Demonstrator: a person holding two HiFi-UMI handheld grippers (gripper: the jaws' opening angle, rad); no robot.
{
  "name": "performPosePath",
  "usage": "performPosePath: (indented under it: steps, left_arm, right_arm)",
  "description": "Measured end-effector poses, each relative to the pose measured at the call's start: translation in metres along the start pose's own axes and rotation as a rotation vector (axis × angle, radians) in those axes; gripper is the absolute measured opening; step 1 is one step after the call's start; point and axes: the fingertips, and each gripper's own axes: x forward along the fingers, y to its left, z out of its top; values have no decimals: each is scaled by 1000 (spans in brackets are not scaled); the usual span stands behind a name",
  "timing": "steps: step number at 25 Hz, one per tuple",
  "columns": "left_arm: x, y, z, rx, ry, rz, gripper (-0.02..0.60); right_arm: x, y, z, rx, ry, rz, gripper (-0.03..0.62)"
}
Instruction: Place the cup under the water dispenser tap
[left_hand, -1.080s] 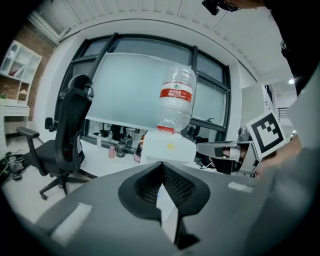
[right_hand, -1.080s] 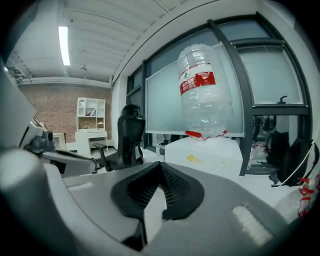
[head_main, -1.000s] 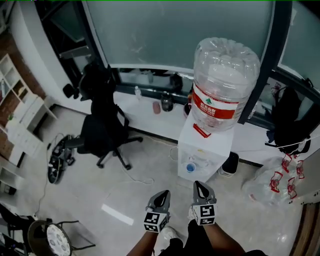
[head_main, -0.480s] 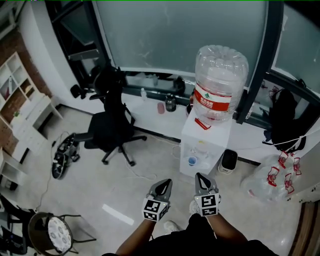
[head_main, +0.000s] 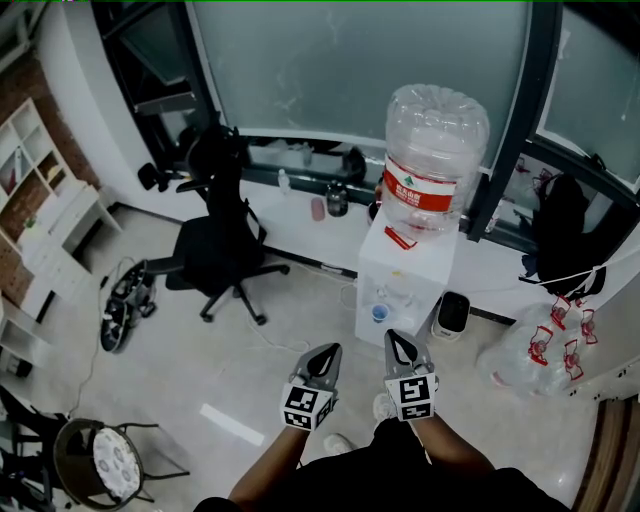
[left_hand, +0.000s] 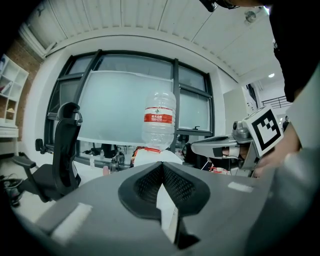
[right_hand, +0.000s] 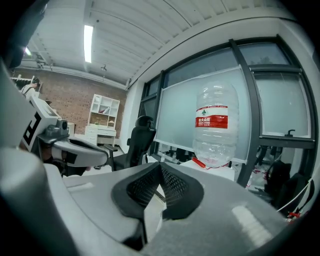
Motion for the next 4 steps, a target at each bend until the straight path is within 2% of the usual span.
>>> performPosePath:
  steps: [4]
  left_arm:
    - [7, 4, 2, -5, -10, 3, 17]
  right_arm:
    - [7, -5, 0, -9, -4, -11, 2]
